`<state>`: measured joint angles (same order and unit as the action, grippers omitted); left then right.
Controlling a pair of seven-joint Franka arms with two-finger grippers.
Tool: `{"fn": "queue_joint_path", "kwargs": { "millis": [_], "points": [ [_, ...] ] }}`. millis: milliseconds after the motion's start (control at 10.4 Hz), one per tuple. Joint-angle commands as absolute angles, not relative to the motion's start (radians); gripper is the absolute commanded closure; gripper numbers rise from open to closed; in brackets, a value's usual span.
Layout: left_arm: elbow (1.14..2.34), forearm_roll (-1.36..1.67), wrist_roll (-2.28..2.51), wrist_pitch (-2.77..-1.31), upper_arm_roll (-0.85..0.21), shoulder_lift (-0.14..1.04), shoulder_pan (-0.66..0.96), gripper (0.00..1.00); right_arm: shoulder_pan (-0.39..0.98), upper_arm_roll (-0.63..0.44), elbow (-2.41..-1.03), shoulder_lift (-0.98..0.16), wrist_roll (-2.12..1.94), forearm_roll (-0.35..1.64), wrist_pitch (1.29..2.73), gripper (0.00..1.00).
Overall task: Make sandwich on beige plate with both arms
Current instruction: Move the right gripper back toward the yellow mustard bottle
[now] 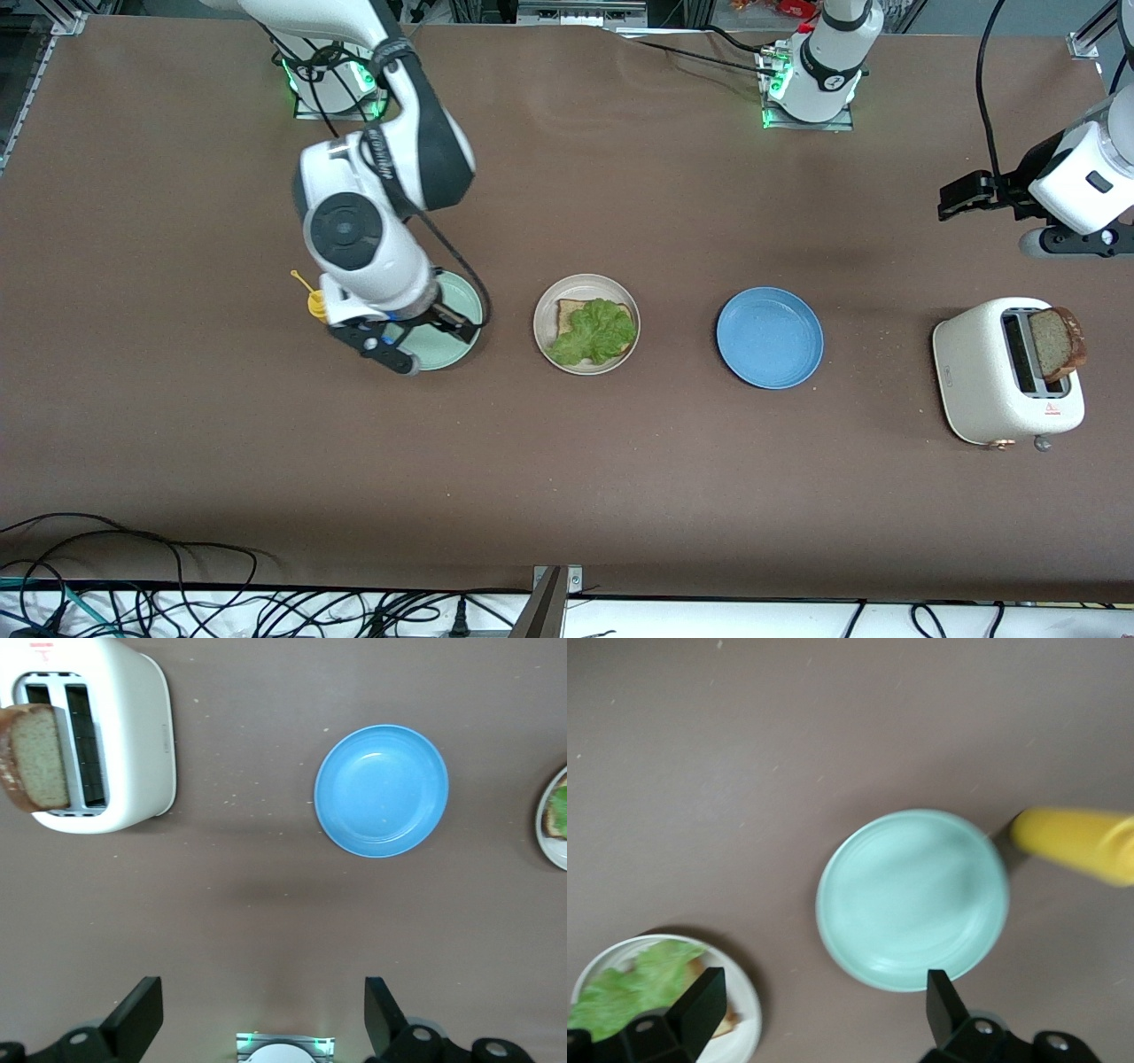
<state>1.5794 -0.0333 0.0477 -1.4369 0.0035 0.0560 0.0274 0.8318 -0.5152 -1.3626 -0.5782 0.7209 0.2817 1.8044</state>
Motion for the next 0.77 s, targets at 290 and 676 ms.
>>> {"fn": "queue_joint_path", "kwargs": {
  "millis": [290,676],
  "points": [
    [1.568,-0.071,-0.055,-1.505,0.003,0.113,-0.076,0.00,0.804,-0.719,-1.390,-0.538,0.107,0.288,1.706,0.00],
    [1.568,-0.071,-0.178,-1.590,0.003,0.184,-0.187,0.00,0.727,-0.735,-1.422,-0.523,-0.110,0.293,1.688,0.00]
  ]
}}
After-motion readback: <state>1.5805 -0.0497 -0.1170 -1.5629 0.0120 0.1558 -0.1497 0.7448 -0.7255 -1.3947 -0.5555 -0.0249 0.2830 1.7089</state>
